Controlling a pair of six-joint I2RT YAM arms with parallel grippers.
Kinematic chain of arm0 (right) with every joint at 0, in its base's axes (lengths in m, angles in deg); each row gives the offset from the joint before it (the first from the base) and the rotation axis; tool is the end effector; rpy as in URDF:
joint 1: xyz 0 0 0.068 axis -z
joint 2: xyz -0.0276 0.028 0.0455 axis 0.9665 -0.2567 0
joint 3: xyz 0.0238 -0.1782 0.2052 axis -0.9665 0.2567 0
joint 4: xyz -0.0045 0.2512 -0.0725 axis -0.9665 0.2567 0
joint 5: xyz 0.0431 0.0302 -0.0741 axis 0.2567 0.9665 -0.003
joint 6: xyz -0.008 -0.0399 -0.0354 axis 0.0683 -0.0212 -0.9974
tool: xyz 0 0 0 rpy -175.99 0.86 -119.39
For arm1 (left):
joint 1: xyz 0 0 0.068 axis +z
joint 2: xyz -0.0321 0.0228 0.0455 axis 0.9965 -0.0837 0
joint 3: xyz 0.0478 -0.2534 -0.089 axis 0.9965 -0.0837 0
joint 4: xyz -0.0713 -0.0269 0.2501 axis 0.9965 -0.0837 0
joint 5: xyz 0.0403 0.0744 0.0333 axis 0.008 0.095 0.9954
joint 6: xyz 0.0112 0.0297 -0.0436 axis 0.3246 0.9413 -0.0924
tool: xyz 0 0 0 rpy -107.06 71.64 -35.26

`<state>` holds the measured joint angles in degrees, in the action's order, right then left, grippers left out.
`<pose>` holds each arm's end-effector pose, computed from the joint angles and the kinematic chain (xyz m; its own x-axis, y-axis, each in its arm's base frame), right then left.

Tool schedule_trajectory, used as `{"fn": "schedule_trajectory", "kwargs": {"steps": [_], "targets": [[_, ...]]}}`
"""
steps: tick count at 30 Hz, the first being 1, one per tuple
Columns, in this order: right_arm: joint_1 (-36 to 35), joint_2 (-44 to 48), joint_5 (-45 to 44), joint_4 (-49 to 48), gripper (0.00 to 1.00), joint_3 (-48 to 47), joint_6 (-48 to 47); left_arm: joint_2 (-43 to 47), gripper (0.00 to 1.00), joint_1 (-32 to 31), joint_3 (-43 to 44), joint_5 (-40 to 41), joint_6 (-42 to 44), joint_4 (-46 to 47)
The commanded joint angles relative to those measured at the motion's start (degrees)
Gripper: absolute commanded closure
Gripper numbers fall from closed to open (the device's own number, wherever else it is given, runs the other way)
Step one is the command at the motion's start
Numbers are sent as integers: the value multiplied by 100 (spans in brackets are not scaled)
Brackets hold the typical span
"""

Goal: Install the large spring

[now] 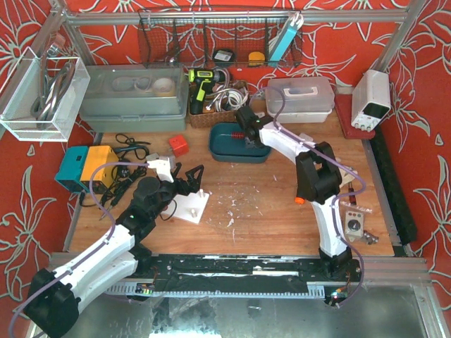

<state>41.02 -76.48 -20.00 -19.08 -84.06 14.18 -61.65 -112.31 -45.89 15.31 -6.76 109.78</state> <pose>0.4032 0.2556 0.1877 -0.8234 -0.0276 -0.5667 0.0396 0.9936 -0.1060 0.1618 -0.0821 0.2397 -0.2173 -0.3280 -0.9193 0.3833 0.8375 -0.3894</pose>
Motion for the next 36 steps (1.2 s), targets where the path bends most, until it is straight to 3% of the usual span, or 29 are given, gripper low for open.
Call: {"fn": "schedule_trajectory", "kwargs": {"steps": [1, 10, 17, 30, 33, 36], "targets": [[-4, 595, 28, -253, 91, 282, -155, 91, 0, -31, -54, 178, -49, -2], [-70, 1639, 1084, -1558, 92, 1546, -1121, -37, 0, -31, 6, 603, -474, -214], [-348, 2699, 1323, -2439, 92, 2651, -1896, -462, 3, -30, 146, 413, -711, -121], [-1512, 4928, 2079, -4636, 96, 5237, -3246, -94, 27, 4, 1114, -1193, -1491, -1417], [-1761, 5212, 2261, -5140, 97, 5699, -3328, -199, 28, 4, 1470, -1562, -1342, -1836], [-1972, 5406, 2471, -5550, 98, 6092, -3516, -398, 21, 5, 1820, -1945, -1270, -2138]]}}
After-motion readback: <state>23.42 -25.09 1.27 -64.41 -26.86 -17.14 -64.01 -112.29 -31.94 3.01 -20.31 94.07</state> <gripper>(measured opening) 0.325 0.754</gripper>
